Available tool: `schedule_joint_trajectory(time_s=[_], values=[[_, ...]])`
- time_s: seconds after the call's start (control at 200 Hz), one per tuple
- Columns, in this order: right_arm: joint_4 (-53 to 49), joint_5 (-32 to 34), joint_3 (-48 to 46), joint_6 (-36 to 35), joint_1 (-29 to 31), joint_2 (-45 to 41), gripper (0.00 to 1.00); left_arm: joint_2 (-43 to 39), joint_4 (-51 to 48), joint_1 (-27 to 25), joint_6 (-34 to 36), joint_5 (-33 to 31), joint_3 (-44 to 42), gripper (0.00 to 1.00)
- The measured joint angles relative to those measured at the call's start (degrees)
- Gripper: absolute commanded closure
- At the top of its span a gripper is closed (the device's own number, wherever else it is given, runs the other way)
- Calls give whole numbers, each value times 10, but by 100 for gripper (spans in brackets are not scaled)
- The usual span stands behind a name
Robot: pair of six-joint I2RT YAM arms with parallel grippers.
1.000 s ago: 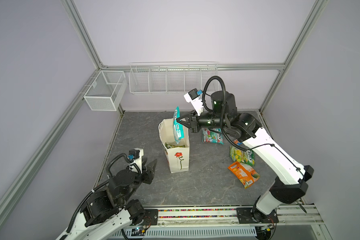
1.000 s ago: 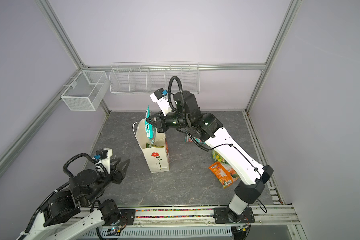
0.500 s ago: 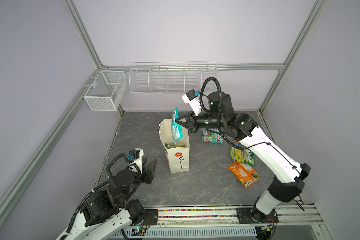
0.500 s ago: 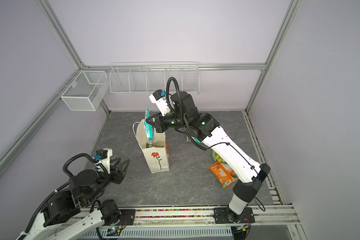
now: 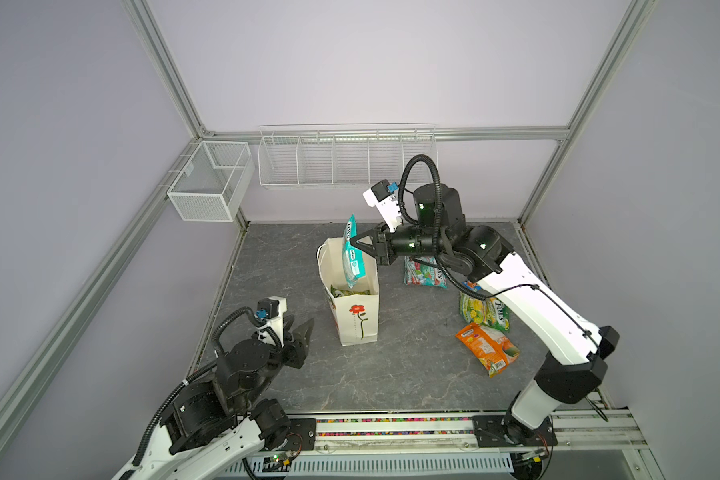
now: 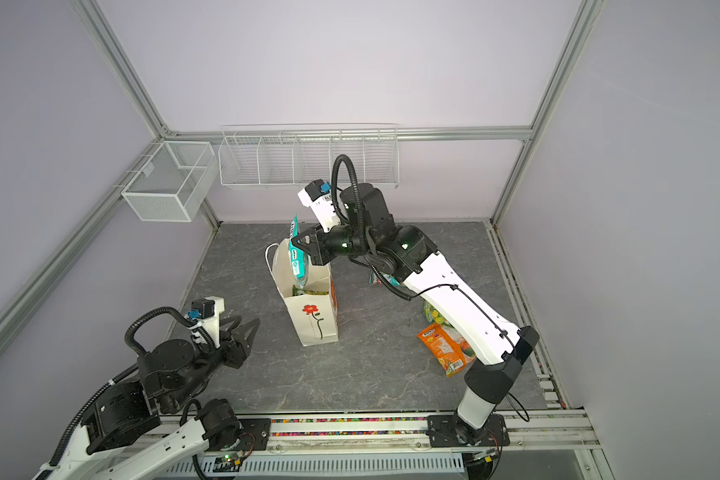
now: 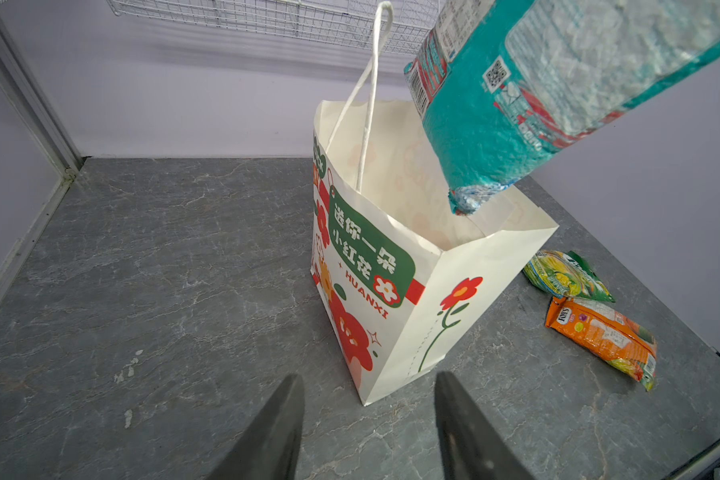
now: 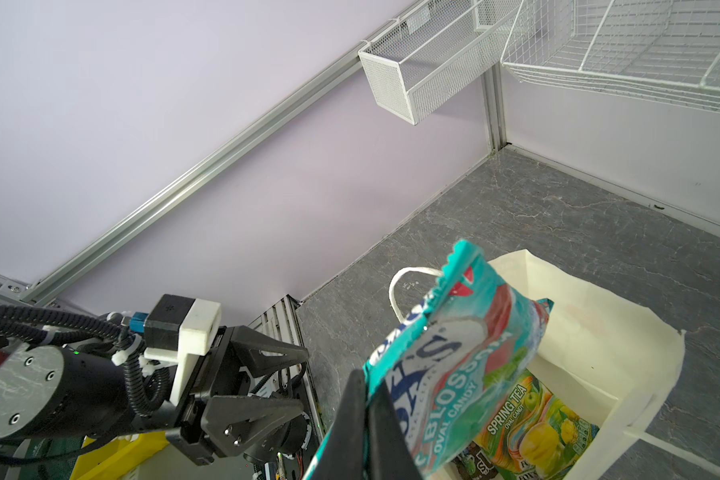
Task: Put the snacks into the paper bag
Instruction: 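Lower the teal pack into the bag and open the right gripper, then withdraw the right gripper from the bag while the left arm reaches toward the remaining packs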
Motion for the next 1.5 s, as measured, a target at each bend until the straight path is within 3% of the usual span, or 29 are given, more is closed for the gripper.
schedule_joint_trajectory(time_s=[0.11,0.285,0.785,0.92,1.09,1.19,1.5], values=[[0,1,0,0,0,0,90,-1,0,0,0,0,0,49],[5,6,0,-1,0,0,78,-1,0,0,0,0,0,49],[17,10,0,0,0,0,67,-1,0,0,0,0,-1,49],[21,10,-3,2,0,0,54,-1,0,0,0,0,-1,49],[23,14,-22,1,0,-5,27,0,0,0,0,1,-1,48],[24,21,-41,-1,0,-16,16,7,2,0,2,8,-1,49],[27,50,-134,-11,-3,-110,1,83,4,0,10,51,19,49]])
